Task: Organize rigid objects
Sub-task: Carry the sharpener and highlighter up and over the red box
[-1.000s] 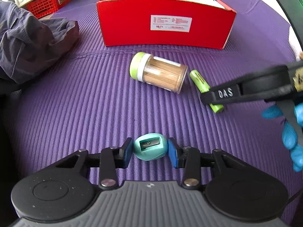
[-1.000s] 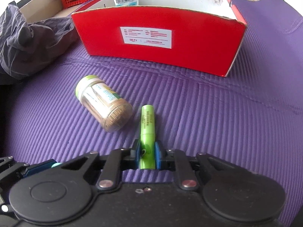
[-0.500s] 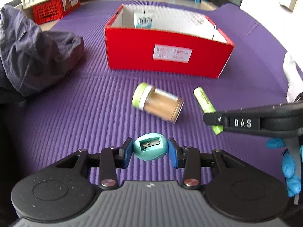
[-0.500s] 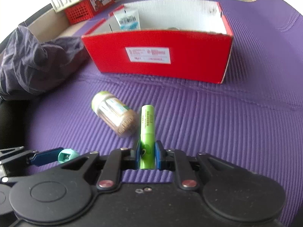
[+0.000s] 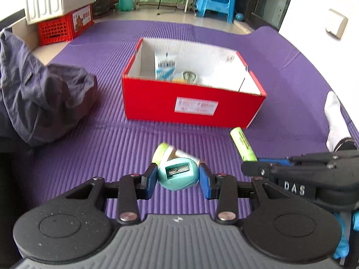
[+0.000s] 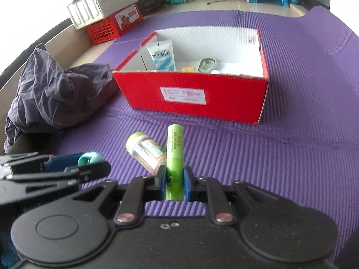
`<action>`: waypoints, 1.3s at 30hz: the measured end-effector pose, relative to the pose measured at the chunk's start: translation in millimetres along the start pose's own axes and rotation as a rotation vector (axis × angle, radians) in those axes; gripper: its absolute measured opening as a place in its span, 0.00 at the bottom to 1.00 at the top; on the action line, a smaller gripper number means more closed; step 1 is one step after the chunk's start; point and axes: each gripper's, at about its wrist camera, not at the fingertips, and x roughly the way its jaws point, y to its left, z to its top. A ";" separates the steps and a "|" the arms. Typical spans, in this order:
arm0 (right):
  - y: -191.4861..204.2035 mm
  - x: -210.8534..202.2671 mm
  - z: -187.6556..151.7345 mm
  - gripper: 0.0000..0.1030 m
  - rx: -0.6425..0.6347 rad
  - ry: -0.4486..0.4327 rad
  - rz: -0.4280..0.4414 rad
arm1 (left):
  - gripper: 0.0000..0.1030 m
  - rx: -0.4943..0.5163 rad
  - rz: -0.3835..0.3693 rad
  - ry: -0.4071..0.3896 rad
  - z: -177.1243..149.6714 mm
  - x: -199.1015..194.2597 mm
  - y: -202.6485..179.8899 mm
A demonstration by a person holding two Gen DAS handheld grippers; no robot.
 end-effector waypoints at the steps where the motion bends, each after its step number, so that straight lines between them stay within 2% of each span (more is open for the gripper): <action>1: 0.2 -2.1 1.9 0.14 -0.004 -0.004 0.000 | 0.38 0.004 -0.001 -0.011 4.3 -1.9 -0.6; 13: 0.2 -23.5 30.6 0.14 -0.058 -0.075 -0.013 | 0.38 0.070 -0.012 -0.132 61.5 -13.6 -13.2; 23: -5.9 -25.3 72.0 0.14 -0.078 -0.150 -0.041 | 0.38 0.120 0.008 -0.204 108.7 -2.3 -15.7; 33: -29.9 6.0 118.2 0.14 -0.088 -0.173 -0.098 | 0.38 0.178 0.021 -0.148 147.3 54.9 -17.2; 39: -52.1 47.2 139.3 0.14 -0.066 -0.129 -0.131 | 0.38 0.215 0.024 -0.085 162.5 105.5 -22.5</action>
